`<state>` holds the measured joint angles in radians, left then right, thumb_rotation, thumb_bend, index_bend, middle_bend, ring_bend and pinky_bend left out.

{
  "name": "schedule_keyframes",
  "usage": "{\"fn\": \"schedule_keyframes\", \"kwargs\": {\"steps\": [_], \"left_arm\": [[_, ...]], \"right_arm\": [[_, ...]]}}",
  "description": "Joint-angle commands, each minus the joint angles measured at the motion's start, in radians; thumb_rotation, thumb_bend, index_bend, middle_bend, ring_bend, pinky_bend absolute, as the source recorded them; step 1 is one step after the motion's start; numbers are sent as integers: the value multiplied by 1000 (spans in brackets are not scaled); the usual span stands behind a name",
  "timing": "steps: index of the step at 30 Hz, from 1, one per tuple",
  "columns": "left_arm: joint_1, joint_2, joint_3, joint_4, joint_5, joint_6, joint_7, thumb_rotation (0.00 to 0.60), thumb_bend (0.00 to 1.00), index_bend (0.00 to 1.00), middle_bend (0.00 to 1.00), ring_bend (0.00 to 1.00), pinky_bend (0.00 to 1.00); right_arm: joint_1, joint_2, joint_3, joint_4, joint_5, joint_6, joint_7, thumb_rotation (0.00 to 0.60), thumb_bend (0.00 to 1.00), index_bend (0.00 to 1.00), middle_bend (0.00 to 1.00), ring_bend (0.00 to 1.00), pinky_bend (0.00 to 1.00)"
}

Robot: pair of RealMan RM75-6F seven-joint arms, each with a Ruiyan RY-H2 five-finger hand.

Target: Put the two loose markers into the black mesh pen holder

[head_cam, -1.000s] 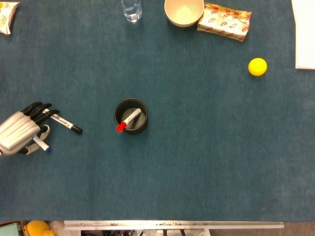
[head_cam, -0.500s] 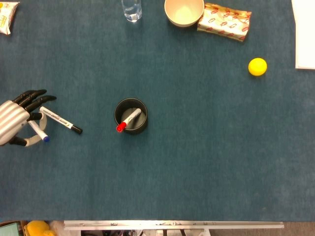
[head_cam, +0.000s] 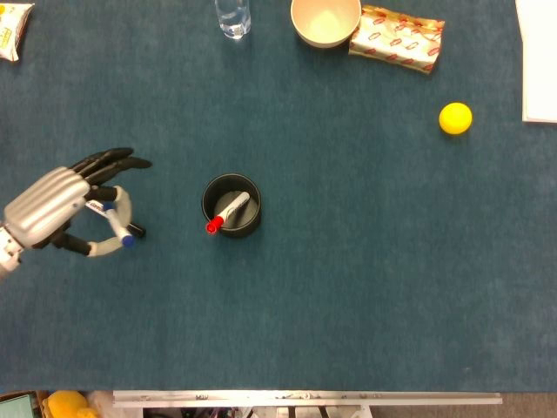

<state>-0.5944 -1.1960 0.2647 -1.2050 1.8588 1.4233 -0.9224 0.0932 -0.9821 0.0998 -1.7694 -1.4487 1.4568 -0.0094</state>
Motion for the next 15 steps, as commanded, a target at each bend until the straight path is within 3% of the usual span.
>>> {"fn": "schedule_keyframes", "kwargs": {"steps": [1, 10, 15], "left_arm": [[-75, 71, -23, -131, -3, -80, -22, 600, 246, 640, 123, 10, 105], [-150, 106, -59, -308, -21, -193, -16, 600, 246, 632, 123, 10, 105], [-180, 96, -89, -352, -42, -238, 2, 600, 246, 627, 123, 10, 105]], "right_arm": [[4, -5, 1, 5, -1, -4, 2, 600, 26, 138, 275, 136, 300], [14, -19, 4, 31, 5, -18, 11, 600, 26, 138, 275, 136, 300], [14, -22, 2, 41, 7, -21, 18, 600, 26, 138, 275, 136, 300]]}}
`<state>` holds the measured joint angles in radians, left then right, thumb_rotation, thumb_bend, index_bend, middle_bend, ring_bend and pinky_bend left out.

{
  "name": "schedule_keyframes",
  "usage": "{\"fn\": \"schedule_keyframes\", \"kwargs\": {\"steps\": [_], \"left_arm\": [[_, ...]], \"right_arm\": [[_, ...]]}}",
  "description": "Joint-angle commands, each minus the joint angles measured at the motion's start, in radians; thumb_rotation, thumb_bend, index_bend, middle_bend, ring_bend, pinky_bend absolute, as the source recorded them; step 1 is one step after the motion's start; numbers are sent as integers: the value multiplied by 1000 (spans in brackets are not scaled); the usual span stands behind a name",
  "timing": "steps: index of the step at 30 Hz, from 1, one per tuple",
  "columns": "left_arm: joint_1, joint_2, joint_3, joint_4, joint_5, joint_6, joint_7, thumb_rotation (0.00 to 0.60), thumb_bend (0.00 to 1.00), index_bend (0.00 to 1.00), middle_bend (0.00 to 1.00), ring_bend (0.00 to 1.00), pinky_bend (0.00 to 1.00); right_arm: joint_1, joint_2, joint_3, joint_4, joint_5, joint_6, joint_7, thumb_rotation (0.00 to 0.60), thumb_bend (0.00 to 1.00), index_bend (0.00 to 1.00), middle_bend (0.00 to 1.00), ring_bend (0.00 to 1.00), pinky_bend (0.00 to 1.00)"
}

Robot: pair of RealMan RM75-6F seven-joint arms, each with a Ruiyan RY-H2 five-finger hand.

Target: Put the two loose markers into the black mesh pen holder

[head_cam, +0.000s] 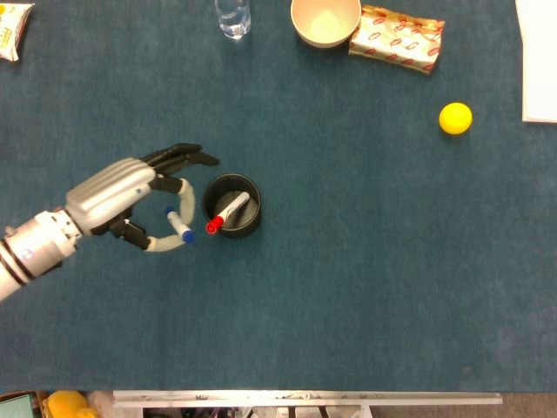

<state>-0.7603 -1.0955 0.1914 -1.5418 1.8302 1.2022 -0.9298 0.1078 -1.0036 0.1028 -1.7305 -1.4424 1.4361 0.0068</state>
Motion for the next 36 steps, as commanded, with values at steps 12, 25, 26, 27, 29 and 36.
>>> {"fn": "schedule_keyframes", "kwargs": {"steps": [12, 25, 26, 27, 29, 36], "left_arm": [[-76, -64, -78, -52, -106, -159, 3, 600, 246, 625, 122, 7, 105], [-85, -135, -112, 6, -182, -237, 40, 600, 246, 561, 104, 0, 105], [-86, -136, -114, 6, -187, -242, 39, 600, 246, 555, 102, 0, 105], [-86, -138, -115, 7, -190, -246, 38, 600, 246, 551, 98, 0, 104], [-88, -138, -115, 8, -191, -255, 38, 600, 246, 532, 85, 0, 102], [-99, -128, -108, 2, -188, -290, 41, 600, 245, 174, 0, 0, 72]], "right_arm": [[-15, 2, -3, 22, 10, 13, 19, 600, 26, 138, 274, 136, 300], [-23, 9, -2, 23, 14, 20, 27, 600, 26, 138, 275, 136, 300], [-23, 10, -2, 23, 14, 21, 28, 600, 26, 138, 275, 136, 300], [-24, 10, -2, 23, 15, 22, 28, 600, 26, 138, 275, 136, 300], [-25, 11, 0, 23, 16, 24, 29, 600, 26, 138, 275, 136, 300], [-27, 10, 0, 28, 16, 25, 36, 600, 26, 138, 274, 136, 300]]}}
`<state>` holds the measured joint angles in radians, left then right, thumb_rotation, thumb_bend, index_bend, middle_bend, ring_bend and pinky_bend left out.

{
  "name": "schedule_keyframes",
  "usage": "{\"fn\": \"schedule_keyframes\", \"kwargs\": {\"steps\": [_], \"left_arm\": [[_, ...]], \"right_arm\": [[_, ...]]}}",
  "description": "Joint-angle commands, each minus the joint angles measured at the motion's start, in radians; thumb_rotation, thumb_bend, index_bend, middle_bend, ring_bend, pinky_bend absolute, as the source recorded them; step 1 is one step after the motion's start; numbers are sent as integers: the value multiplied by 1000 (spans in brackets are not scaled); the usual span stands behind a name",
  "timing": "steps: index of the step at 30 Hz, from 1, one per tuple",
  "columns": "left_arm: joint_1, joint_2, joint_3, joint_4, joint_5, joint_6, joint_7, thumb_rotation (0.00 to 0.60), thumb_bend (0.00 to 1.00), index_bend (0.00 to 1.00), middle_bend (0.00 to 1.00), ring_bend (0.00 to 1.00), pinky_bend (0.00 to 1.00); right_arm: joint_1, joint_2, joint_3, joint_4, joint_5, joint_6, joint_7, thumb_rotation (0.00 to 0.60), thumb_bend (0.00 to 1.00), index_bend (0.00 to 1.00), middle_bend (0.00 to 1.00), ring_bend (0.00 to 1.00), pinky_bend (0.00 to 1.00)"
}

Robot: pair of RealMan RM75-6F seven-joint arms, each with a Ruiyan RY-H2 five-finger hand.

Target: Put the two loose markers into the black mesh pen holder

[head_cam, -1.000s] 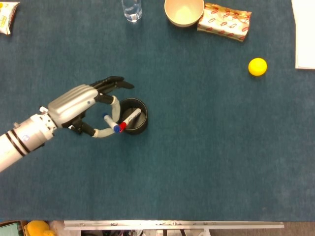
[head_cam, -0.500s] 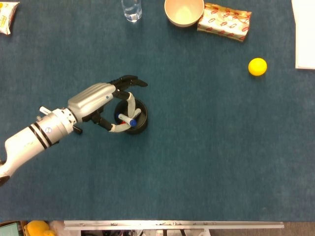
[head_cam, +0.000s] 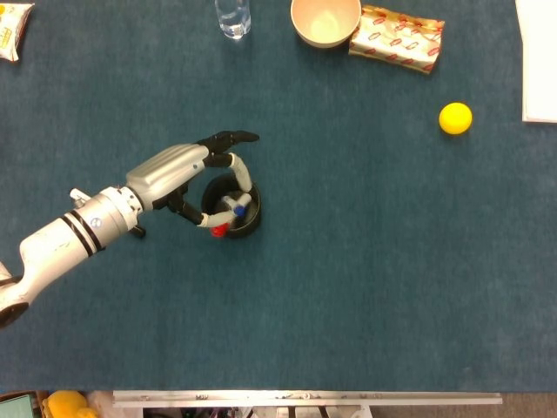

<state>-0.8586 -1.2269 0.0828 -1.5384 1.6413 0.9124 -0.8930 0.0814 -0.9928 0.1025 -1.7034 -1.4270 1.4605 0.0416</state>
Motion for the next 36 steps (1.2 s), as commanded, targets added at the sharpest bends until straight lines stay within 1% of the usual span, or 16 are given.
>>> {"fn": "schedule_keyframes", "kwargs": {"steps": [1, 3, 6, 11, 13, 14, 18, 20, 22, 24, 30, 36], "left_arm": [[1, 6, 0, -1, 1, 2, 5, 600, 245, 140, 0, 0, 71], [5, 16, -1, -2, 4, 12, 5, 600, 245, 112, 0, 0, 71], [16, 36, -1, 9, 13, 38, 19, 600, 245, 133, 0, 0, 70], [58, 87, 16, 51, 43, 110, 69, 600, 245, 267, 0, 0, 71], [81, 103, 31, 76, 53, 136, 77, 600, 245, 329, 4, 0, 71], [91, 108, 38, 89, 57, 145, 80, 600, 247, 343, 7, 0, 71], [134, 116, 74, 163, 90, 188, 105, 600, 311, 397, 24, 0, 70], [150, 109, 88, 200, 107, 205, 122, 600, 323, 408, 27, 0, 70], [172, 93, 105, 269, 132, 227, 166, 600, 323, 412, 27, 0, 70], [186, 76, 113, 313, 146, 244, 182, 600, 323, 416, 27, 0, 71], [222, 2, 141, 471, 200, 293, 248, 600, 323, 404, 27, 0, 70], [247, -74, 174, 590, 257, 329, 320, 600, 323, 401, 27, 0, 70]], "right_arm": [[-1, 0, 0, 2, 0, 0, 2, 600, 26, 138, 274, 136, 300], [-1, 0, 1, 3, 0, 2, 5, 600, 27, 138, 274, 136, 300], [-2, 2, 2, 3, -2, 3, 9, 600, 27, 138, 275, 136, 300], [1, 3, 2, 5, -4, -1, 12, 600, 26, 138, 275, 136, 300], [3, 0, 2, 7, -5, -5, 13, 600, 27, 138, 275, 136, 300], [5, -2, 2, 8, -6, -7, 13, 600, 27, 138, 275, 136, 300], [11, -7, 2, 11, -9, -14, 11, 600, 26, 138, 275, 136, 300], [13, -8, 2, 10, -10, -18, 9, 600, 26, 138, 275, 136, 300], [17, -10, 2, 8, -12, -21, 6, 600, 27, 138, 275, 136, 300], [18, -10, 2, 6, -14, -22, 3, 600, 27, 138, 275, 136, 300], [19, -11, 0, -1, -12, -23, -7, 600, 27, 138, 274, 136, 300], [18, -9, -2, -7, -13, -23, -15, 600, 26, 138, 275, 136, 300]]}}
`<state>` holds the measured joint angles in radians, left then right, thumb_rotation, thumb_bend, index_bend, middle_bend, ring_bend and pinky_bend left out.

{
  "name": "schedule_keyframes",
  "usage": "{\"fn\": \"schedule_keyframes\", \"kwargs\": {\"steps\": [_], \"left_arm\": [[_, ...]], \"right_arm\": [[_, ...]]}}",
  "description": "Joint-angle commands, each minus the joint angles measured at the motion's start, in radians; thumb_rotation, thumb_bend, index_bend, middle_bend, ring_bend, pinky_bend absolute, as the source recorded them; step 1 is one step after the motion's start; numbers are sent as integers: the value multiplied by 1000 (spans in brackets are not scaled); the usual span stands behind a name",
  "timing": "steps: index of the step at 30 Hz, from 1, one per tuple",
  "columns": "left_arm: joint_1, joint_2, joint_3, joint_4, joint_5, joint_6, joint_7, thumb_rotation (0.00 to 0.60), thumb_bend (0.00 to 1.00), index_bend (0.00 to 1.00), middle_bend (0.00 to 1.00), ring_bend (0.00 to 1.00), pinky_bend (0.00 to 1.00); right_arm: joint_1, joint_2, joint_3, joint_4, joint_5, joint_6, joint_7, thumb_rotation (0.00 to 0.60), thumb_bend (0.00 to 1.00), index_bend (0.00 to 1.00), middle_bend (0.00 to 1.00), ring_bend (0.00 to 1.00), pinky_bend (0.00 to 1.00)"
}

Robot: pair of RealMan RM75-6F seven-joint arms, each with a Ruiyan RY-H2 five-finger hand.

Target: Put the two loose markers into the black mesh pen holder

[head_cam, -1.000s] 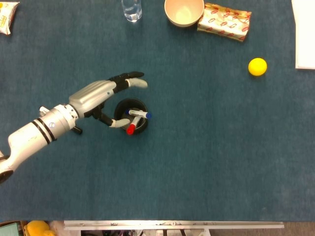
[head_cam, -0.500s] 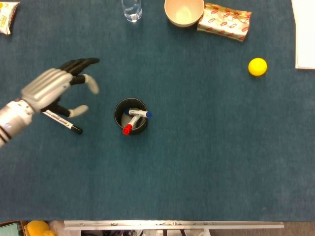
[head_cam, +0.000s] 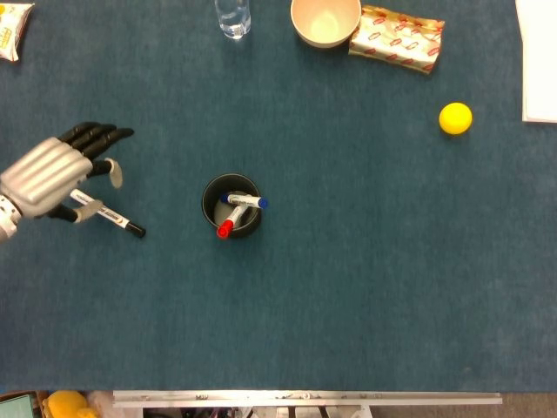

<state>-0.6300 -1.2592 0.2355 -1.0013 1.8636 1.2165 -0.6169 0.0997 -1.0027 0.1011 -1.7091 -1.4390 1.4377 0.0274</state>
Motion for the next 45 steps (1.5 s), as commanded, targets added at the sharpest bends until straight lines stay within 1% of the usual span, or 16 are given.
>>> {"fn": "schedule_keyframes", "kwargs": {"steps": [1, 6, 11, 17, 24, 34, 45], "left_arm": [[22, -57, 28, 74, 47, 34, 63, 600, 323, 401, 27, 0, 70], [32, -109, 41, 146, 72, 59, 111, 600, 322, 389, 25, 0, 70], [35, -145, 43, 182, 69, 58, 118, 600, 322, 364, 21, 0, 70], [39, -187, 44, 238, 73, 68, 169, 600, 323, 364, 20, 0, 70], [47, -217, 57, 293, 68, 63, 174, 600, 323, 365, 20, 0, 70], [56, -235, 71, 314, 63, 67, 176, 600, 323, 372, 20, 0, 70], [55, -257, 77, 328, 57, 62, 176, 600, 323, 414, 20, 0, 70]], "right_arm": [[0, 1, -1, -3, -2, 0, -2, 600, 26, 138, 275, 136, 300], [-1, 4, -2, -10, -3, 4, -7, 600, 27, 138, 275, 136, 300], [-3, 4, -3, -11, -1, 3, -10, 600, 26, 138, 274, 136, 300], [-4, 7, -3, -13, -2, 6, -8, 600, 26, 138, 275, 136, 300], [-8, 9, -4, -12, 1, 9, -6, 600, 27, 138, 275, 136, 300], [-8, 9, -3, -8, -1, 11, 1, 600, 26, 138, 274, 136, 300], [-17, 14, -5, -6, 1, 21, 8, 600, 26, 138, 275, 136, 300]]}}
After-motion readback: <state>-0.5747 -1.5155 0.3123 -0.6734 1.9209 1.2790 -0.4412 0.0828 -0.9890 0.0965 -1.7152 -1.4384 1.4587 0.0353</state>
